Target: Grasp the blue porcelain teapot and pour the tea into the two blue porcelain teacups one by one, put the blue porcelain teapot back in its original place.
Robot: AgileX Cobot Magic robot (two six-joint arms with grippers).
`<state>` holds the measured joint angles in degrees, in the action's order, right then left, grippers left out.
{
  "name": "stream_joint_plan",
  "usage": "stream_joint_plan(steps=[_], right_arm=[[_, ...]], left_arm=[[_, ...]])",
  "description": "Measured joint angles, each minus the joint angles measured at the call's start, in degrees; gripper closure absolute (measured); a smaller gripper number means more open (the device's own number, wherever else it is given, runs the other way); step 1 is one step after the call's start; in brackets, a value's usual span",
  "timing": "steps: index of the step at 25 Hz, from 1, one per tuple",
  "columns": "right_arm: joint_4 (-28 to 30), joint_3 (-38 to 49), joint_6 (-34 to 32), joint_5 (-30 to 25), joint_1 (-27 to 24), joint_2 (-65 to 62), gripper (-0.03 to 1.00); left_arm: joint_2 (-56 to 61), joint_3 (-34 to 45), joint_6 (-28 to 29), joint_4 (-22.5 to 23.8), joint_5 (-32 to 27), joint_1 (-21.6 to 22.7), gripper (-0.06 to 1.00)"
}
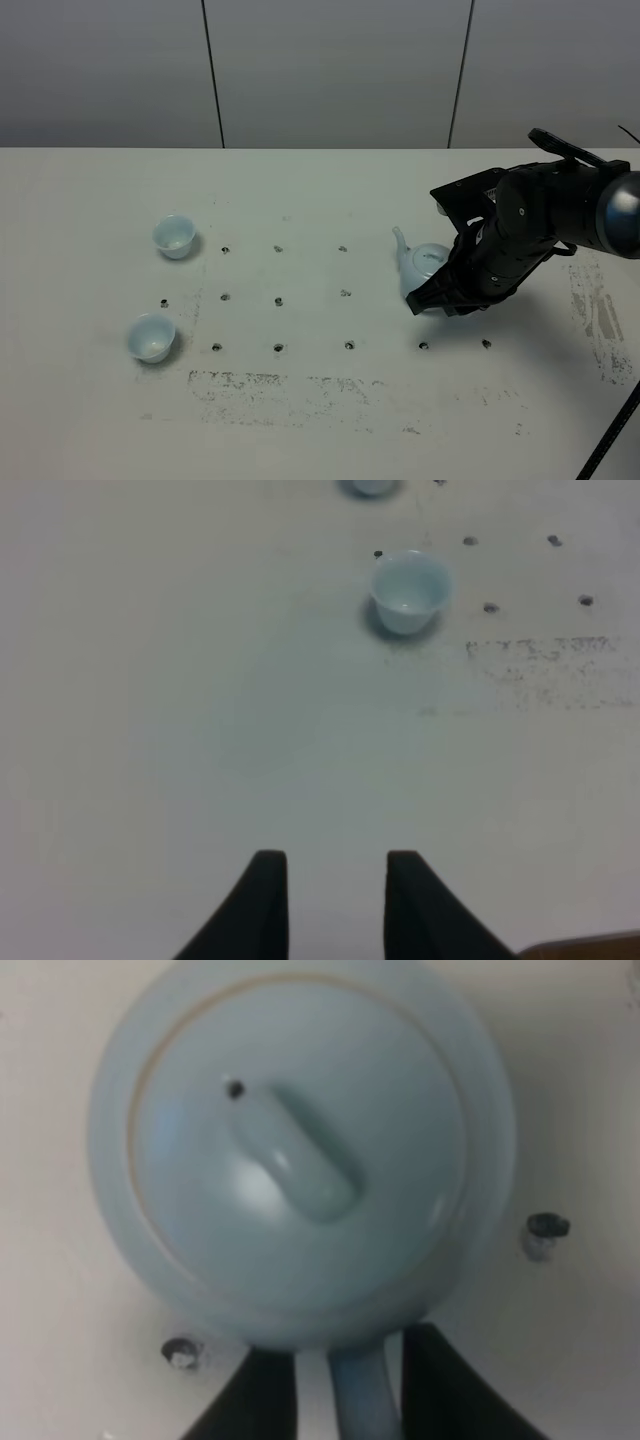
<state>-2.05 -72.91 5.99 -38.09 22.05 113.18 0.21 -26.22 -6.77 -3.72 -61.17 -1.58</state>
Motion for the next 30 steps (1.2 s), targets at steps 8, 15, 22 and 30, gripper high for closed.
stream_joint_plan(steps=[8,15,22,30], right_arm=[[-0.04,0.05,2.65,0.41,0.0,0.0,0.89],[-0.17,0.1,2.72,2.13,0.0,0.07,0.89],[0.03,0.1,2.72,3.21,0.0,-1.39,0.9],[0.44,0.1,2.66,5.03,0.0,-2.3,0.9]], left_arm=[[0.0,0.0,0.0,0.0,0.0,0.0,0.64],[0.0,0.0,0.0,0.0,0.0,0.0,0.64],[0.0,0.0,0.0,0.0,0.0,0.0,0.64],[0.0,0.0,0.0,0.0,0.06,0.0,0.64]])
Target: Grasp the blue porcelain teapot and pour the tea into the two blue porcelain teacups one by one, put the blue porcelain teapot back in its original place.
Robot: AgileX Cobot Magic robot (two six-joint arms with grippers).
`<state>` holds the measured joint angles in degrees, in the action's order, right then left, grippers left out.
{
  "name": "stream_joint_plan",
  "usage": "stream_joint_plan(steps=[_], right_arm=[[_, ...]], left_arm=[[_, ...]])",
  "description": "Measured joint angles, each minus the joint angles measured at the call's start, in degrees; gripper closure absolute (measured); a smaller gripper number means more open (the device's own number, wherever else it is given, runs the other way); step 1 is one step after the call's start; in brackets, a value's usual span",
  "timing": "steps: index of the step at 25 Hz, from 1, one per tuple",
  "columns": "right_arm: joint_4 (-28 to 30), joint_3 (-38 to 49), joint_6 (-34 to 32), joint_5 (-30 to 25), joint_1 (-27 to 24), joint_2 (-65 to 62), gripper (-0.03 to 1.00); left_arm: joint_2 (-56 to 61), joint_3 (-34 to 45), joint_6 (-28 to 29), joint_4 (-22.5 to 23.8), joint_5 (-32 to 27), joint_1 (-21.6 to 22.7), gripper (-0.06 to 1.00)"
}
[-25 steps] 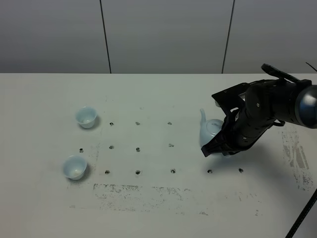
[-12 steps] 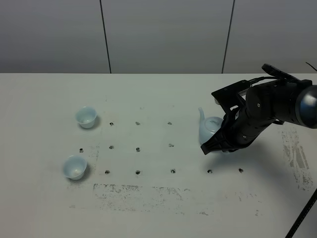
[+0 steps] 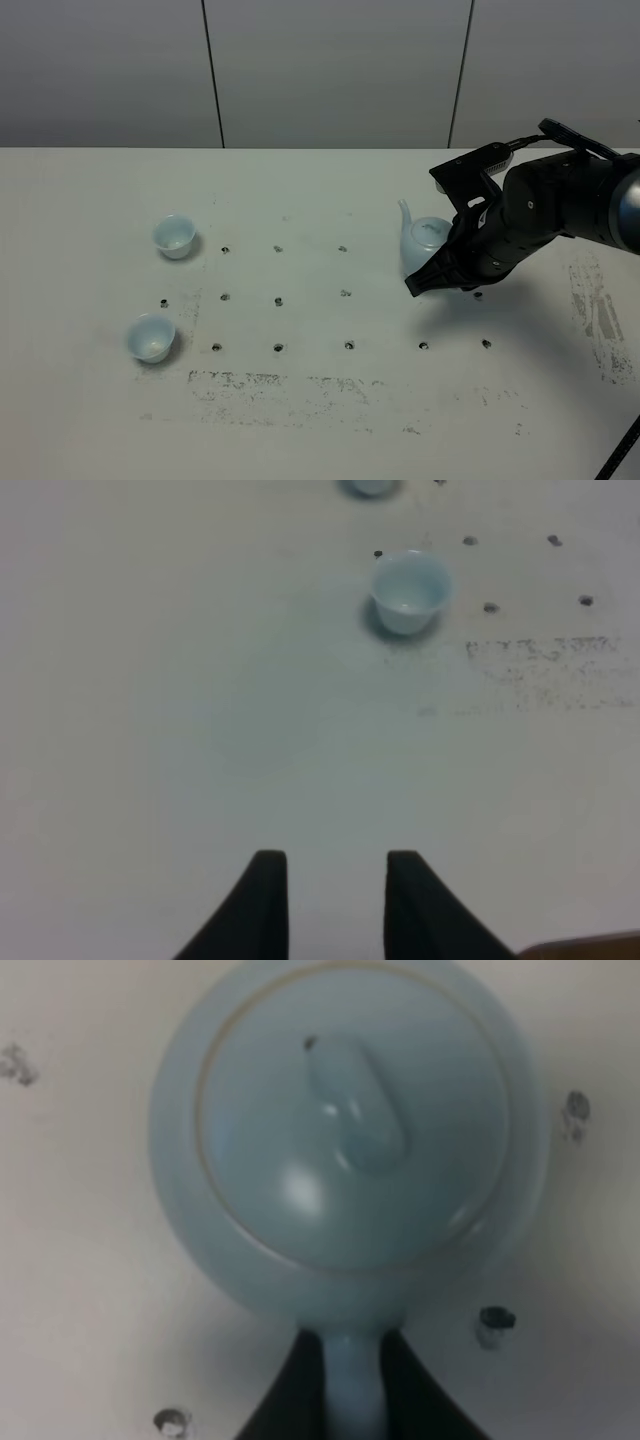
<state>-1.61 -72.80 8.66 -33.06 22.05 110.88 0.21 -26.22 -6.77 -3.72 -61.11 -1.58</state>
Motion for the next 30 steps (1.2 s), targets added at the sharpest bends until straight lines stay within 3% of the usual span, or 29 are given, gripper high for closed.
stream_joint_plan(steps=[7,14,17,25,30], right_arm=[[0.97,-2.92,3.07,0.55,2.63,-1.96,0.9],[2.34,-12.82,12.54,-2.54,6.99,-1.49,0.9],[1.61,-15.38,18.15,-5.26,8.99,-0.51,0.9],[-9.4,-16.38,41.15,-7.37,10.75,0.56,0.9],[-9.62,-16.51,50.88,-8.73,11.46,0.66,0.9]], left_arm=[[0.0,0.0,0.0,0.0,0.0,0.0,0.64],[0.0,0.0,0.0,0.0,0.0,0.0,0.64],[0.0,0.0,0.0,0.0,0.0,0.0,0.64],[0.0,0.0,0.0,0.0,0.0,0.0,0.64],[0.0,0.0,0.0,0.0,-0.05,0.0,0.64]])
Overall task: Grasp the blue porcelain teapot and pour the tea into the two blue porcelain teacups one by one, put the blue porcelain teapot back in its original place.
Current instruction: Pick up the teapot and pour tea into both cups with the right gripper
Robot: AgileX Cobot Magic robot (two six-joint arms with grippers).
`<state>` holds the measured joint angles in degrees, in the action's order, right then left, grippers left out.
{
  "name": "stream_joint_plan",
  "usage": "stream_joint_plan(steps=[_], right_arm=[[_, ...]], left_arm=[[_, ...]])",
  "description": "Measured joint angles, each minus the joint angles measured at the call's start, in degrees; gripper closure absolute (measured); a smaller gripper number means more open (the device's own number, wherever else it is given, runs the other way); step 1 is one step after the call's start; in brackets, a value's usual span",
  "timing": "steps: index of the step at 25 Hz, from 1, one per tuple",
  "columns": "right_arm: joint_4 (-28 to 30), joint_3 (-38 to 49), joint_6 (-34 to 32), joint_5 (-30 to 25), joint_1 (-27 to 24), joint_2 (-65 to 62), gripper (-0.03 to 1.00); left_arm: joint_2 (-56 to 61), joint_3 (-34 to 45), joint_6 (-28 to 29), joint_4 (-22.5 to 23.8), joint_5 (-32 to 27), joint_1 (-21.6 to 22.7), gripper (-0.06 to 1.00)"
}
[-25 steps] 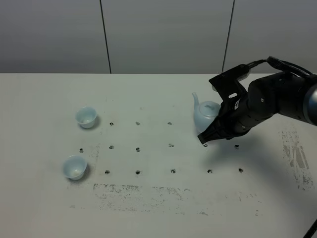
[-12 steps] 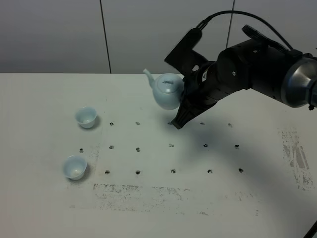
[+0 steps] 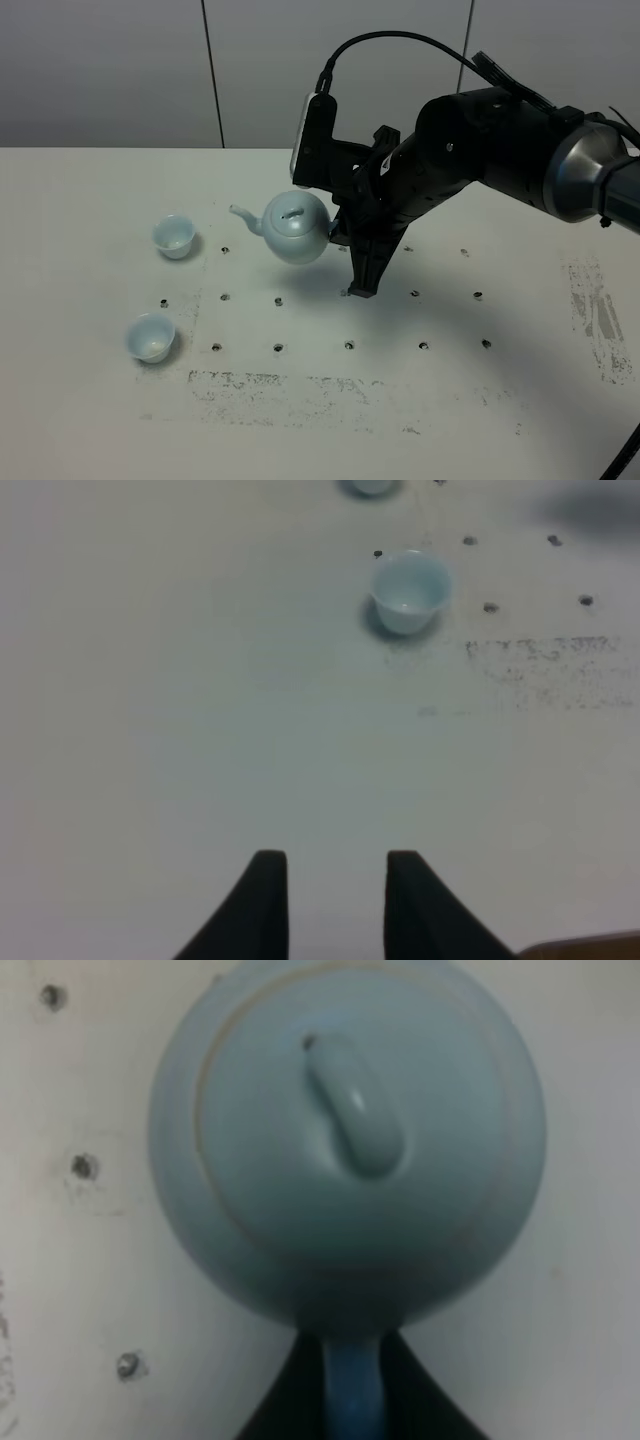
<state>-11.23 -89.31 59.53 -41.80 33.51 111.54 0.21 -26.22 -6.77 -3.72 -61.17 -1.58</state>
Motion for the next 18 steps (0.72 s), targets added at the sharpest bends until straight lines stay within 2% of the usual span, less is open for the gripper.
stream_joint_plan(steps=[4,12,18], right_arm=[[1.78,-1.01,2.22,-0.06,1.91,1.19,0.9],[7.06,-8.37,2.6,-3.06,5.28,7.8,0.9],[10.78,-10.72,2.6,-3.79,8.62,10.37,0.9]], left_arm=[[0.0,0.0,0.0,0.0,0.0,0.0,0.64],[0.0,0.0,0.0,0.0,0.0,0.0,0.64],[0.0,0.0,0.0,0.0,0.0,0.0,0.64]])
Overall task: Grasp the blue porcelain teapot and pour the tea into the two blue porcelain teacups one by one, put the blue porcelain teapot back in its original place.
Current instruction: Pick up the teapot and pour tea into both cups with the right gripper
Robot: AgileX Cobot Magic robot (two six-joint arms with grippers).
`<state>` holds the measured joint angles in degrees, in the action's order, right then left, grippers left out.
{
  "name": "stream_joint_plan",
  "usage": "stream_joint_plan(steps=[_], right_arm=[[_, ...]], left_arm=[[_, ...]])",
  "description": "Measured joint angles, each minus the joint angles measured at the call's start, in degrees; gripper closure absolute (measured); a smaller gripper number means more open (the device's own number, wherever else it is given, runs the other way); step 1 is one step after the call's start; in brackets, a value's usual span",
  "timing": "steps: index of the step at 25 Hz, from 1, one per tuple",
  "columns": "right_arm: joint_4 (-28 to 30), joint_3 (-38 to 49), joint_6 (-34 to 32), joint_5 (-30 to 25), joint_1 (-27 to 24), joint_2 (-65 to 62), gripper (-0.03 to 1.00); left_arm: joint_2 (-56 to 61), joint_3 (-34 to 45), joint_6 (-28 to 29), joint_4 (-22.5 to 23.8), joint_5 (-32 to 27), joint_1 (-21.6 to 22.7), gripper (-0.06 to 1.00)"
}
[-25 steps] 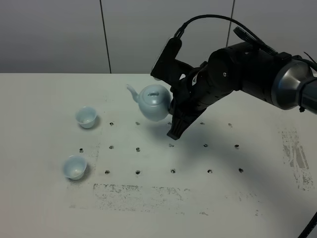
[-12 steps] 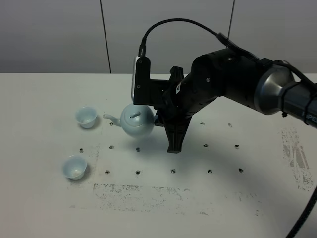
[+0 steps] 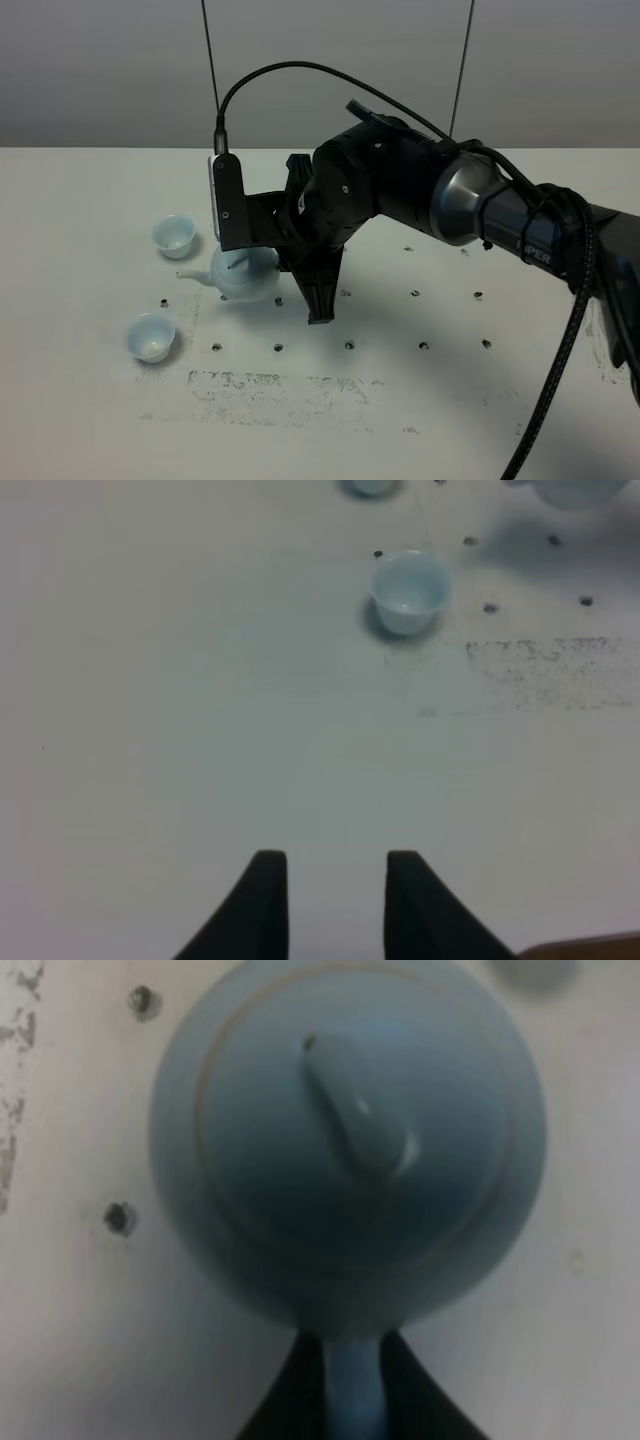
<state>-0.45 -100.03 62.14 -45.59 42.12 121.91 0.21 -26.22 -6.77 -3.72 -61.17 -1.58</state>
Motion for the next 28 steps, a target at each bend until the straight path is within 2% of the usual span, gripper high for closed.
stream_joint_plan(steps=[10,28], right_arm=[[9.58,-0.27,-1.57,0.48,3.81,0.72,0.9],[21.8,-0.27,-7.71,2.91,8.27,3.45,0.9]], left_arm=[[0.0,0.0,0.0,0.0,0.0,0.0,0.64],[0.0,0.0,0.0,0.0,0.0,0.0,0.64]])
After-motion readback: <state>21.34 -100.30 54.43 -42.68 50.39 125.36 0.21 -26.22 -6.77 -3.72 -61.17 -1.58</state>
